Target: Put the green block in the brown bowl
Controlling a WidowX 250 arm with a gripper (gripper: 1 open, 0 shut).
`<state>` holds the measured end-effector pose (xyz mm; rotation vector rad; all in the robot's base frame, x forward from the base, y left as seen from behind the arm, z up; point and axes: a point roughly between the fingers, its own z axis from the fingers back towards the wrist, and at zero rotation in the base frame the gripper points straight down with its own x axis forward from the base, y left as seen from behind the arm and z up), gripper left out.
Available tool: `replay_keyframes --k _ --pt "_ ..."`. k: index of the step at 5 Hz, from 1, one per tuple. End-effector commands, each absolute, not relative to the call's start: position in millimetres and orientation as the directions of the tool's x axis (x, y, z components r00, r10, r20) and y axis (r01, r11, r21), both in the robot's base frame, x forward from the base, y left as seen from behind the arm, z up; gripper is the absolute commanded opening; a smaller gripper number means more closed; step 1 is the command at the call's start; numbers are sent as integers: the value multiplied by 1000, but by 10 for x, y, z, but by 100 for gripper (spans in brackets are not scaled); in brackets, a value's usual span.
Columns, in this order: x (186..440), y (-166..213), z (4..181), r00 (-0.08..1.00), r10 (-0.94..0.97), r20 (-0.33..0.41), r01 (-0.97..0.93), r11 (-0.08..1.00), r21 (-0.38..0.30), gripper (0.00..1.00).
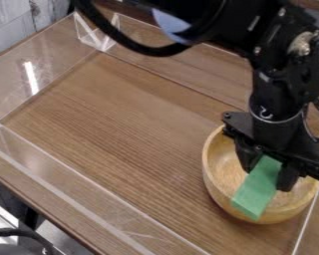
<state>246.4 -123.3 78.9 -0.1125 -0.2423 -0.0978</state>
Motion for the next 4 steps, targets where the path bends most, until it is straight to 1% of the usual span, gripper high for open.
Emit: replay_keyframes --k 1,4 --pt "2529 -1178 885 961 -66 269 99 989 -110 100" --pt "2587 -1058 973 966 -42 255 79 988 -136 100"
